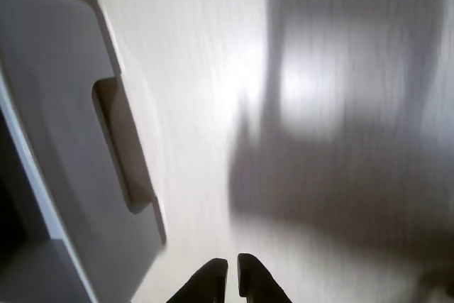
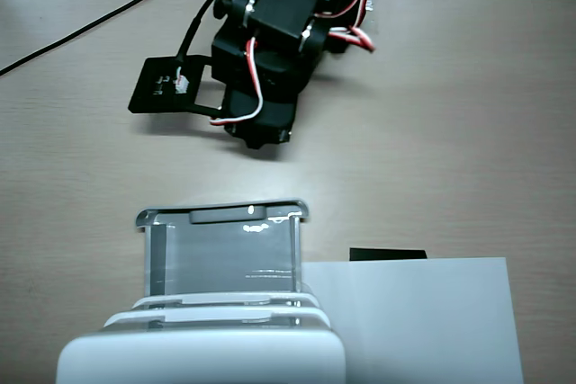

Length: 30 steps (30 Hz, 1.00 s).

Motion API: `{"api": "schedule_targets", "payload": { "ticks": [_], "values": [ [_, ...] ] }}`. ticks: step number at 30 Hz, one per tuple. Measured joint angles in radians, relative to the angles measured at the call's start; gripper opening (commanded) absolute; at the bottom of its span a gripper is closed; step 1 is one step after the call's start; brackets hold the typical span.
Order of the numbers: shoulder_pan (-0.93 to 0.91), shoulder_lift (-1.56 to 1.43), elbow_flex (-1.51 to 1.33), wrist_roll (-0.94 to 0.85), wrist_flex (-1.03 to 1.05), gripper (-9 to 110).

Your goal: Close drawer.

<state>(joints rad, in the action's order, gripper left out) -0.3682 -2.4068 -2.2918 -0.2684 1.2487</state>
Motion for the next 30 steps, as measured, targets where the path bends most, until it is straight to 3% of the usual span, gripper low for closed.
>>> {"api": "schedule_targets", "payload": {
  "ticks": [11,30],
  "values": [
    [-0.028,0.044,-0.028,-0.038,-0.084,0],
    [-0.020,0.528,0.175,-0.109,-0.380,0]
  ]
}}
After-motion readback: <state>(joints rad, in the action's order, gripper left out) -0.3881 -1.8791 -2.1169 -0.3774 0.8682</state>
